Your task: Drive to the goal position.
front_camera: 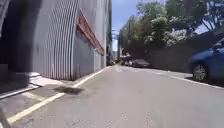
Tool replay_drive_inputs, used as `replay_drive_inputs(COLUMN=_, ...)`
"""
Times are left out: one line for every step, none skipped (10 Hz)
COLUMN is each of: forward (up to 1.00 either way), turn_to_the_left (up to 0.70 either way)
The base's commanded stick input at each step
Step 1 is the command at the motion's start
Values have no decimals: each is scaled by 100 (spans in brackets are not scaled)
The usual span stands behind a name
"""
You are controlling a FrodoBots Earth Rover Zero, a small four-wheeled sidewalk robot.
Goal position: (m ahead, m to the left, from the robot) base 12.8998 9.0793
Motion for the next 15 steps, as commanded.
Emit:
replay_drive_inputs(forward=70, turn_to_the_left=0)
replay_drive_inputs(forward=70, turn_to_the_left=0)
replay_drive_inputs(forward=70, turn_to_the_left=0)
replay_drive_inputs(forward=70, turn_to_the_left=0)
replay_drive_inputs(forward=70, turn_to_the_left=0)
replay_drive_inputs(forward=70, turn_to_the_left=0)
replay_drive_inputs(forward=70, turn_to_the_left=0)
replay_drive_inputs(forward=70, turn_to_the_left=0)
replay_drive_inputs(forward=70, turn_to_the_left=0)
replay_drive_inputs(forward=70, turn_to_the_left=0)
replay_drive_inputs(forward=70, turn_to_the_left=0)
replay_drive_inputs(forward=70, turn_to_the_left=0)
replay_drive_inputs(forward=70, turn_to_the_left=0)
replay_drive_inputs(forward=70, turn_to_the_left=0)
replay_drive_inputs(forward=70, turn_to_the_left=0)
